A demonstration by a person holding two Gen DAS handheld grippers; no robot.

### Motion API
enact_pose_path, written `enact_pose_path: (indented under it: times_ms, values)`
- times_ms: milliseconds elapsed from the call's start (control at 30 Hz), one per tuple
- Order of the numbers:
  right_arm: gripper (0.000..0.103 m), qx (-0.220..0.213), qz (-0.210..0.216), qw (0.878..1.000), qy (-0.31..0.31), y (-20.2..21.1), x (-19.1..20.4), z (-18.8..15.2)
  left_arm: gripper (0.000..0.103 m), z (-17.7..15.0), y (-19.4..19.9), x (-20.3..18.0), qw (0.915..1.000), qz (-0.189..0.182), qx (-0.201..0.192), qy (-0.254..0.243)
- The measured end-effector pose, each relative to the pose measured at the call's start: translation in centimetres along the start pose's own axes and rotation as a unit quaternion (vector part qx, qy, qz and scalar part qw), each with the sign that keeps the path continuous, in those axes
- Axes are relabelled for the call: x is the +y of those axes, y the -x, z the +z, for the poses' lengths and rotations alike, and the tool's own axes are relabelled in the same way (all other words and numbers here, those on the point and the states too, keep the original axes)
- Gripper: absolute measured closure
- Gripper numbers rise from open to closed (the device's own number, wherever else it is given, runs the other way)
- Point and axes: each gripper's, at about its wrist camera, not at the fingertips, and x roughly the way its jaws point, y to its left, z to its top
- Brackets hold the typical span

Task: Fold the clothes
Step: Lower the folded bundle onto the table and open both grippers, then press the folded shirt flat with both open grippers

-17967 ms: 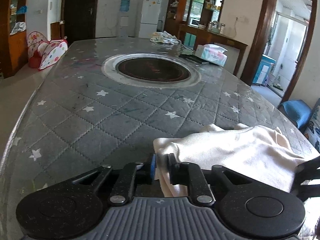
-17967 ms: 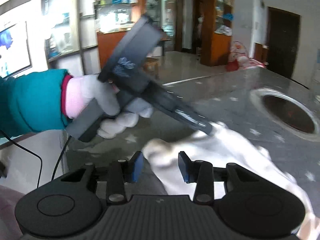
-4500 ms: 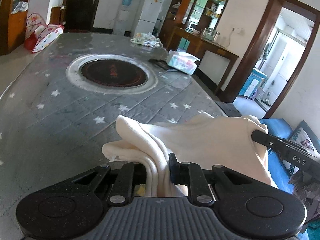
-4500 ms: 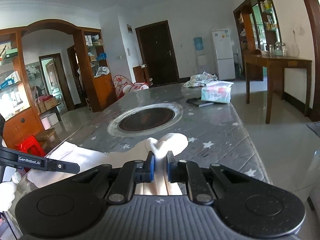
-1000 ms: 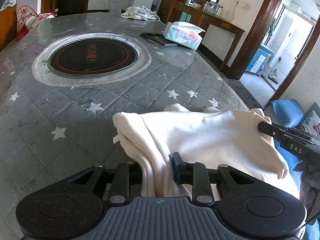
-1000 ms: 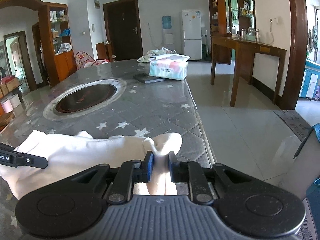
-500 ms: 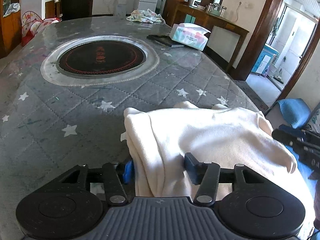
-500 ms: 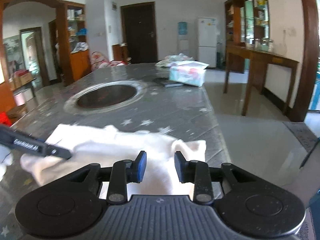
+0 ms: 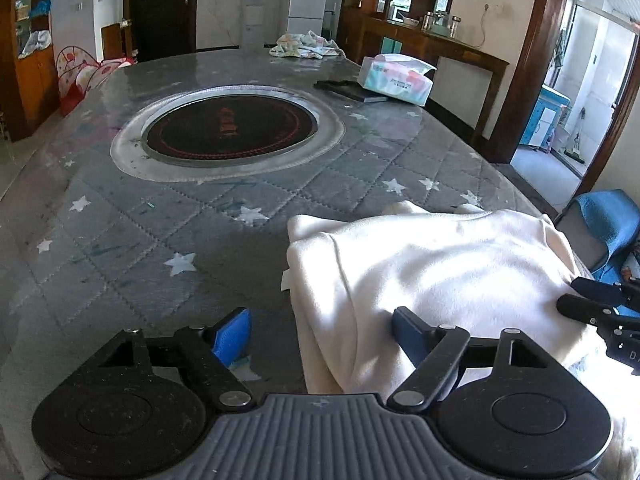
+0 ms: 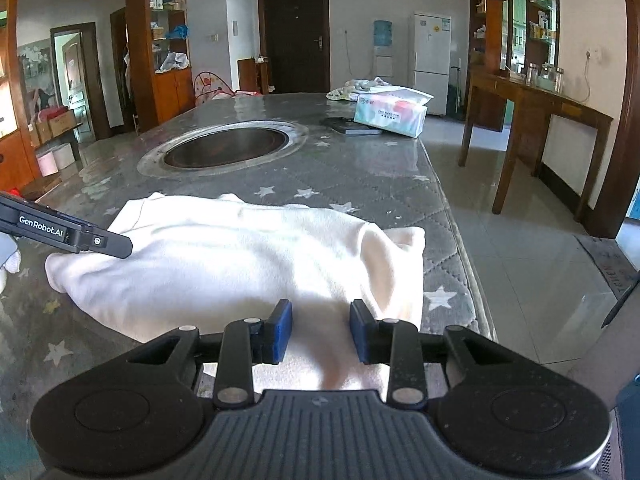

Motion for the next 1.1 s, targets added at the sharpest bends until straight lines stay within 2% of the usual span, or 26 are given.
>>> enact_pose_path:
  times_ms: [567, 700, 800, 867, 967, 1033, 1100]
  values:
    - [0.07, -0.002, -0.025, 1.0, -0.009, 2.8, 0.7, -1.7, 0.018, -0.7, 0.6, -1.0, 0.9997, -0.013, -0.005, -0.018]
    - [0.057, -0.009, -0.029, 1.0, 0.002, 3.0, 1.5, -1.0, 0.016, -0.6, 1.4, -1.2, 0.9997, -0.008, -0.012, -0.018]
    - [0.052, -0.02, -0.025, 0.999, 0.014, 3.3, 2.5, -0.4, 0.012, -0.6, 2.1, -1.5, 0.9997, -0.009, -0.017, -0.015]
    - [0.046, -0.025, -0.019, 0.999, 0.022, 3.4, 3.1, -0.2, 0.007, -0.5, 2.4, -1.8, 0.9997, -0.01, -0.019, -0.013]
    - [0.042, -0.027, -0.011, 0.999, 0.029, 3.1, 4.0, -0.2, 0.007, -0.8, 2.5, -2.4, 0.9996, -0.011, -0.015, -0.02]
    - [0.034, -0.025, -0.006, 0.999, 0.029, 2.9, 4.4, -0.2, 0.007, -1.1, 2.4, -2.7, 0.9996, -0.011, -0.01, -0.024]
    - [0.032, -0.024, -0.006, 0.999, 0.031, 2.7, 4.7, -0.3, 0.007, -1.3, 2.2, -2.9, 0.9997, -0.01, -0.005, -0.024]
